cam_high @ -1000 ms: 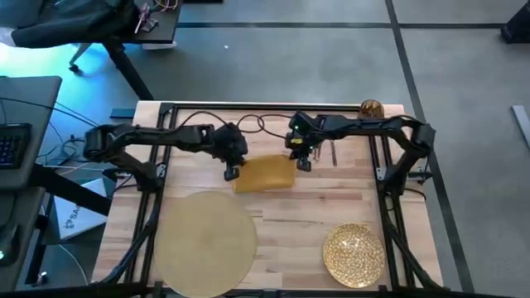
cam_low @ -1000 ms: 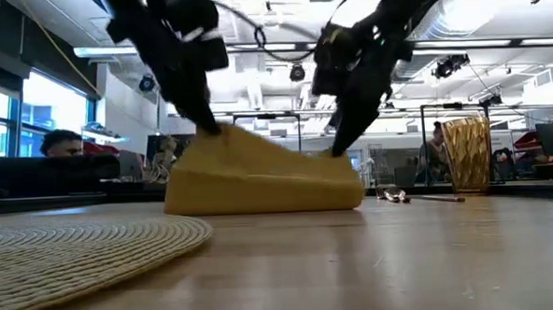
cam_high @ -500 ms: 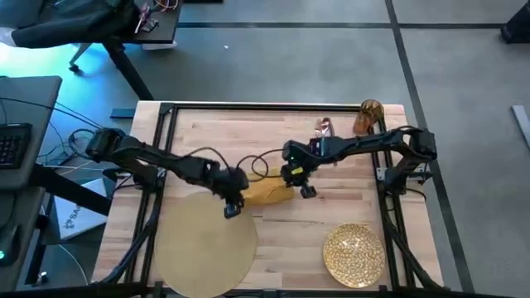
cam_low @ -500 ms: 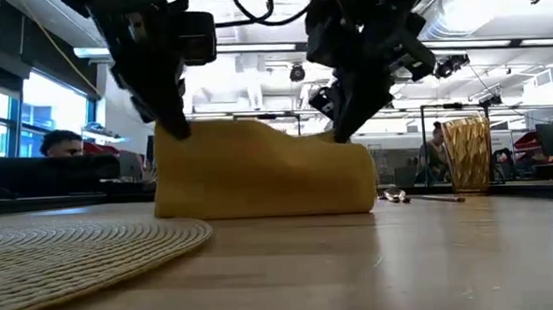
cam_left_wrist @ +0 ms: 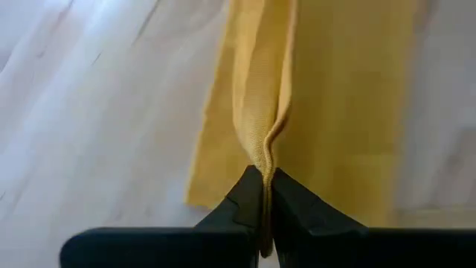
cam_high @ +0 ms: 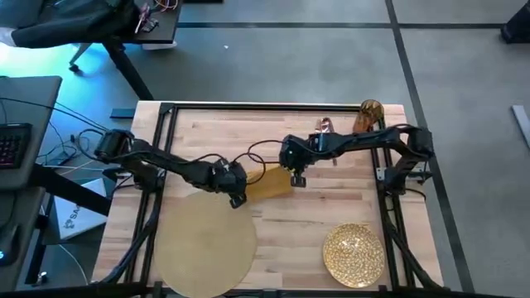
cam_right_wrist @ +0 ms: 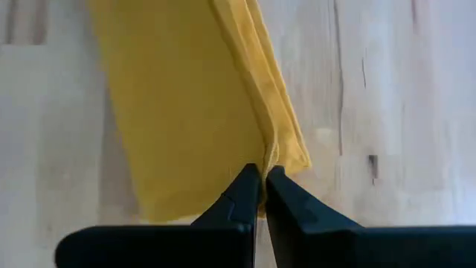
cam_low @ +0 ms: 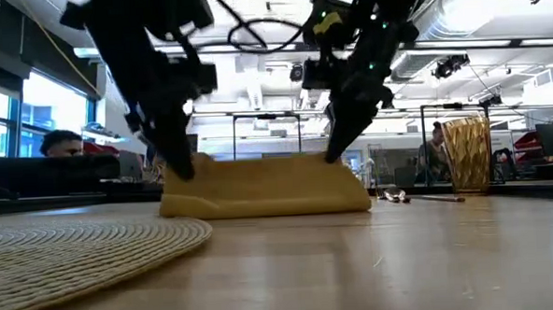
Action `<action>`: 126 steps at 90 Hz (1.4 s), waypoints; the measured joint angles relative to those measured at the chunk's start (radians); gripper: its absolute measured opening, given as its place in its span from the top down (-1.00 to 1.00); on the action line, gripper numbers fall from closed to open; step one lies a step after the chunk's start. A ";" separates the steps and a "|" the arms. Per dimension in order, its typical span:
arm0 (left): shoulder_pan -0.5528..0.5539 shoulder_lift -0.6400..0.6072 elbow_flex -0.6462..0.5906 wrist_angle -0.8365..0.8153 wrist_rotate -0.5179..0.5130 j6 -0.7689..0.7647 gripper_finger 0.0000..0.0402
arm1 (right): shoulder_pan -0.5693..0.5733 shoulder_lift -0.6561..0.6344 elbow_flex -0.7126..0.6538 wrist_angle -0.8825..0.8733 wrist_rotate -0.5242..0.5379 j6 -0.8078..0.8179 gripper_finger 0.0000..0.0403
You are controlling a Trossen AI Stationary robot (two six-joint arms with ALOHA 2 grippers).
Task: Set table place
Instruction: Fold the yellow napkin, then move the yellow napkin to the middle left of the table
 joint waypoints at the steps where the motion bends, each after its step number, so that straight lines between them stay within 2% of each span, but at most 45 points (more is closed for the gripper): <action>1: 0.003 0.002 -0.001 0.002 0.000 0.000 1.00 | -0.001 0.004 0.000 0.002 0.000 0.000 1.00; 29: 0.029 0.055 -0.003 0.028 -0.004 -0.008 0.94 | -0.002 0.051 0.000 0.055 0.051 0.046 1.00; 45: 0.055 0.054 -0.004 -0.009 -0.004 -0.118 0.80 | -0.002 0.051 0.000 0.095 0.088 0.045 0.97; 60: 0.083 0.053 -0.004 -0.026 0.003 -0.167 0.57 | -0.003 0.051 0.000 0.115 0.105 0.046 0.73; 73: 0.103 0.050 0.011 -0.131 0.060 -0.232 0.35 | -0.007 0.026 0.019 0.031 0.192 0.086 0.45; 83: 0.102 0.036 0.049 -0.314 0.058 -0.272 0.31 | -0.028 -0.065 0.030 0.004 0.144 0.125 0.33; 88: 0.102 0.026 0.060 -0.406 0.048 -0.280 0.34 | -0.043 -0.115 0.030 -0.002 0.086 0.128 0.31; 93: 0.104 0.010 0.061 -0.428 0.051 -0.258 0.40 | -0.059 -0.160 0.030 -0.007 0.028 0.128 0.30; 104: 0.127 -0.004 0.063 -0.287 0.105 -0.091 0.58 | -0.085 -0.239 0.026 -0.003 -0.032 0.136 0.30; 114: 0.150 0.013 0.064 0.017 0.223 0.145 0.79 | -0.097 -0.272 0.010 -0.013 -0.035 0.159 0.30; 120: 0.170 0.042 0.064 0.198 0.293 0.226 0.93 | -0.101 -0.279 0.000 -0.017 -0.036 0.180 0.30; 126: 0.192 0.092 0.065 0.352 0.361 0.278 0.98 | -0.101 -0.280 0.000 -0.039 -0.042 0.201 0.30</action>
